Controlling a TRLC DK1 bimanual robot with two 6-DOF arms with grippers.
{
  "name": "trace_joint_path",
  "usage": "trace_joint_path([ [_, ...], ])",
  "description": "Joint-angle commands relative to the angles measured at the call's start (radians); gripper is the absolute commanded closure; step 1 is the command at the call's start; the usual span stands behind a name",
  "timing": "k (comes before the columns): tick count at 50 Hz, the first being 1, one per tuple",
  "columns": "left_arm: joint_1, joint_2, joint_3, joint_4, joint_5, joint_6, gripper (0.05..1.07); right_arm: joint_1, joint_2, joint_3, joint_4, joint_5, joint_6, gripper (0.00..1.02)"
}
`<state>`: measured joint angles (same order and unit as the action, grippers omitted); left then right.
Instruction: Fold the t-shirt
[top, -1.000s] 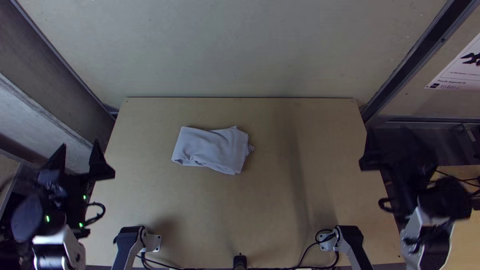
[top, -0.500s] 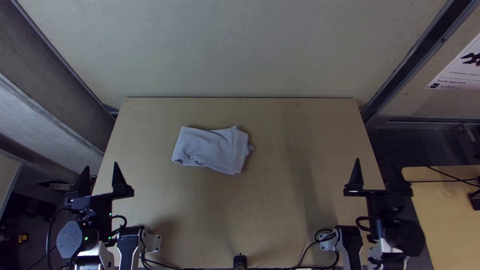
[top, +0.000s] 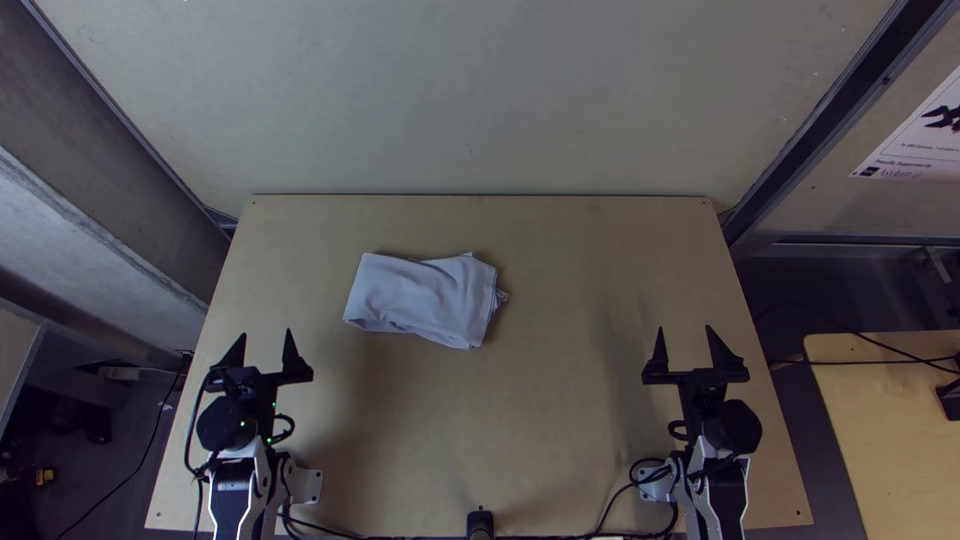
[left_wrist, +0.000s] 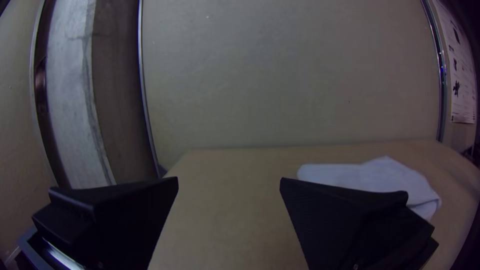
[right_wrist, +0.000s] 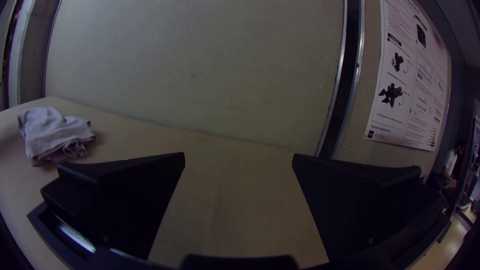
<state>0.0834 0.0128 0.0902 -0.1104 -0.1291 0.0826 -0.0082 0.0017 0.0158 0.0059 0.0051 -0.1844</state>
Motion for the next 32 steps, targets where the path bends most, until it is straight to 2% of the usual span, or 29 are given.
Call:
trace_joint_path([
  [1,-0.008,-0.014,-0.040,-0.031,0.000,-0.023,0.10,-0.001,-0.005,-0.008,-0.018,0.013,0.010,0.04],
  [32,-0.011,-0.013,-0.037,-0.043,0.003,-0.021,0.10,-0.004,-0.005,-0.008,-0.020,0.013,0.008,0.04],
])
